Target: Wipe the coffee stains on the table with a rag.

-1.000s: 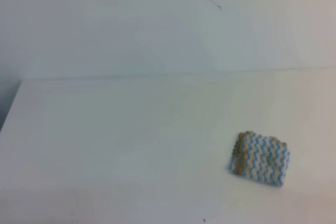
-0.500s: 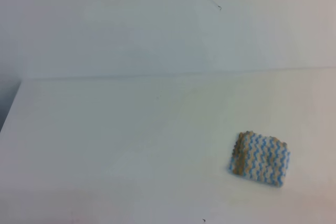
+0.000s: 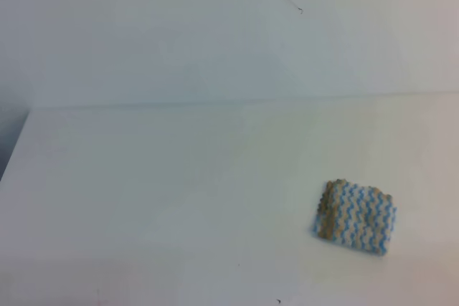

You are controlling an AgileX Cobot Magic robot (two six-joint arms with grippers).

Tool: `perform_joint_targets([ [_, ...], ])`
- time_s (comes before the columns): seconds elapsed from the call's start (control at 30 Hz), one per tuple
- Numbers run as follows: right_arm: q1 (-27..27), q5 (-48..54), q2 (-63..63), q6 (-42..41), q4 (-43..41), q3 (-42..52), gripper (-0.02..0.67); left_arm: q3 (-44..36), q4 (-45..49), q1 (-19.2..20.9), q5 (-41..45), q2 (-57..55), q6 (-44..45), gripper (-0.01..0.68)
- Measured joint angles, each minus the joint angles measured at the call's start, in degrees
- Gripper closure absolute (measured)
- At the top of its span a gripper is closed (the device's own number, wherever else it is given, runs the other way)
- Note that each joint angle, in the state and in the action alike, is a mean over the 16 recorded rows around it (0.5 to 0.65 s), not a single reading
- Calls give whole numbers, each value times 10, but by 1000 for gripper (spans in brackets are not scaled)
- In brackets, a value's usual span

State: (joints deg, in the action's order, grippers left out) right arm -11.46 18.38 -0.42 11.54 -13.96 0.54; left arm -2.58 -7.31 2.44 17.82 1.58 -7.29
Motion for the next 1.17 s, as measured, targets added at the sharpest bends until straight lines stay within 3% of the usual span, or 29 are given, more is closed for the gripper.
perform_joint_targets([
  [0.23,23,-16,0,-171,13,-2,652,0,0,0,0,0,0,672],
  [0.33,23,-25,-1,-204,25,-1,652,0,0,0,0,0,0,672],
  [1.17,12,-22,0,-154,44,-2,652,0,0,0,1,0,0,673],
])
